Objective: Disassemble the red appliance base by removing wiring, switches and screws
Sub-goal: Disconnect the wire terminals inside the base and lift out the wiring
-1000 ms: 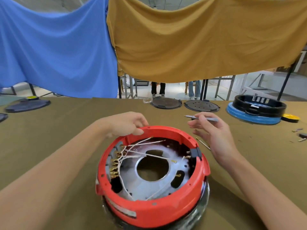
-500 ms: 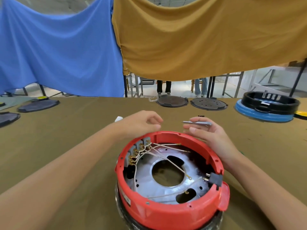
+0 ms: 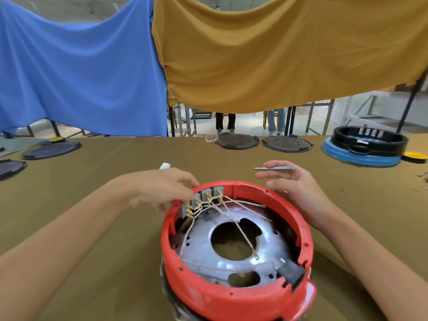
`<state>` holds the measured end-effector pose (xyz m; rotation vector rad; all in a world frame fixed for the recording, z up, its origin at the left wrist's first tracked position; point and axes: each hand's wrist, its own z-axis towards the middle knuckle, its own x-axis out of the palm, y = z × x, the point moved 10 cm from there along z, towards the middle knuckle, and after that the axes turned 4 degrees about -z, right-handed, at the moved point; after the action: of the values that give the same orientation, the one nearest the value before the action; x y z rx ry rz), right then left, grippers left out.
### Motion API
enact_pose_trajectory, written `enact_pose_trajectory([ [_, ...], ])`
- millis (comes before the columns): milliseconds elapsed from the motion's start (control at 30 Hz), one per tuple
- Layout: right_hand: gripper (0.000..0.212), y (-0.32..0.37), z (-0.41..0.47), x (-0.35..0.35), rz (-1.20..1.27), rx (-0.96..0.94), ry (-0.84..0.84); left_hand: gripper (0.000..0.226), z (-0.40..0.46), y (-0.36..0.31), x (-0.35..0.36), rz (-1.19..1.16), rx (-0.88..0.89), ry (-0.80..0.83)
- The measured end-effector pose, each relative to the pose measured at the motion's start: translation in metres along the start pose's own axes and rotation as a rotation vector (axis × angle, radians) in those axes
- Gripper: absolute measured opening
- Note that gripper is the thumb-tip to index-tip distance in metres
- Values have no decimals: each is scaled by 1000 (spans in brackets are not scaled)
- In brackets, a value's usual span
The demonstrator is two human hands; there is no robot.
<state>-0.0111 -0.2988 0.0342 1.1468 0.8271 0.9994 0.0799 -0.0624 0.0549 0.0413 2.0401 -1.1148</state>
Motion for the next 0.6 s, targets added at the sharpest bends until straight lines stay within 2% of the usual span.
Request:
enact_pose_trajectory([
  [167, 26, -1, 1, -1, 30, -22, -30, 28, 22, -19, -11, -91, 158, -49],
  [367, 33, -4, 1, 4, 77, -14, -5, 23, 42, -15, 2, -190, 227, -149],
  [467, 37, -3, 1, 4, 32, -11, 2, 26, 33, -2, -5, -239, 217, -213],
  [600, 41, -1, 1, 5, -20, -16, 7, 35, 18, 17, 4, -268, 144, -136],
])
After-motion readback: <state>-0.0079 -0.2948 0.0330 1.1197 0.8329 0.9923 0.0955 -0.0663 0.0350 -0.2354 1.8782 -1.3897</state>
